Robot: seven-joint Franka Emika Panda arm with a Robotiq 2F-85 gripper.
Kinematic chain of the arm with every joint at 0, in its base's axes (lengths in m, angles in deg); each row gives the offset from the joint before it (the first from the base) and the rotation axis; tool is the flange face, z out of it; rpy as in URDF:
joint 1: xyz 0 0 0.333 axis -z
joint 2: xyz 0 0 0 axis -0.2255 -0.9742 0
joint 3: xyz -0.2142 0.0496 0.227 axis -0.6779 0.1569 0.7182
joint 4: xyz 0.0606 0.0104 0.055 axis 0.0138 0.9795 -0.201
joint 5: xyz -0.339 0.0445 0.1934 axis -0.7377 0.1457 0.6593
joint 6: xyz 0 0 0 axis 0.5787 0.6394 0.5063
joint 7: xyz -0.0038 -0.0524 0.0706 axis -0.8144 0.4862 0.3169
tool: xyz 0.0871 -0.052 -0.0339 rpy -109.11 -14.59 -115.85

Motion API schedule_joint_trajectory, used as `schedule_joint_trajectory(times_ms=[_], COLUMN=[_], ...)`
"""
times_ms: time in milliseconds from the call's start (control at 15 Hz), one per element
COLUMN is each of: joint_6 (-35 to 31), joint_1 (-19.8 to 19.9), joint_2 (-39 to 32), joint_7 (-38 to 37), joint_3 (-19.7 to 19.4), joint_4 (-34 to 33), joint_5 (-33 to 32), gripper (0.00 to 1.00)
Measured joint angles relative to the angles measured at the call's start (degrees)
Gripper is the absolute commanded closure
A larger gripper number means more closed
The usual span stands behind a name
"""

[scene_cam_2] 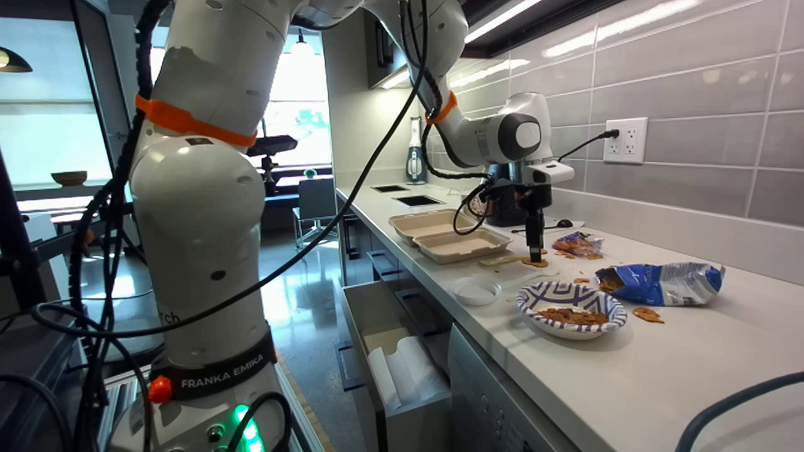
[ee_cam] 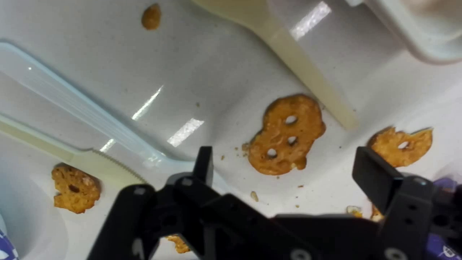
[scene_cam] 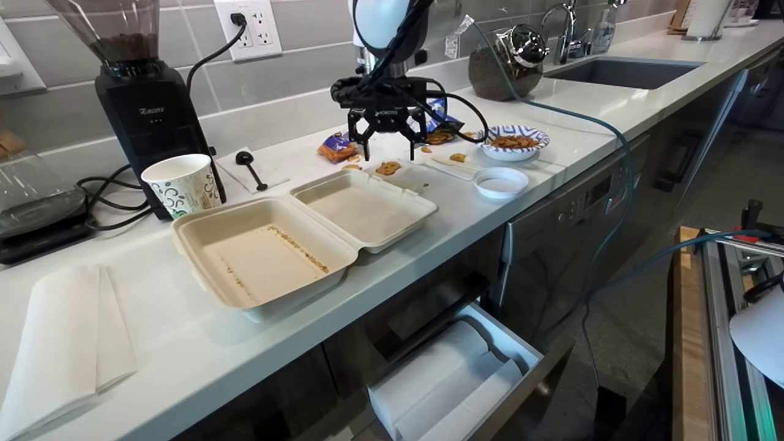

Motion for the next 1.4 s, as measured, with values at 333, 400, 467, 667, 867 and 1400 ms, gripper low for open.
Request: schedule_joint_trajectory(times_ms=[333, 400, 467, 667, 867, 1400], joint_6=[0.0, 0.0, 0.0, 0.0, 0.0, 0.0], joint_1=[0.0, 0.0, 0.0, 0.1, 0.2, 0.2], joint_2=[0.0, 0.0, 0.0, -0.2, -0.7, -1.6], joint_7=[-2.5, -3.0, -3.7, -5.3, -6.9, -8.5], joint_3=[-0.1, -0.2, -0.2, -0.3, -0.4, -0.3], joint_4=[0.0, 0.0, 0.0, 0.0, 0.0, -0.1], joint_5=[0.0, 0.0, 0.0, 0.0, 0.0, 0.0], gripper=[0.0, 0.0, 0.0, 0.0, 0.0, 0.4])
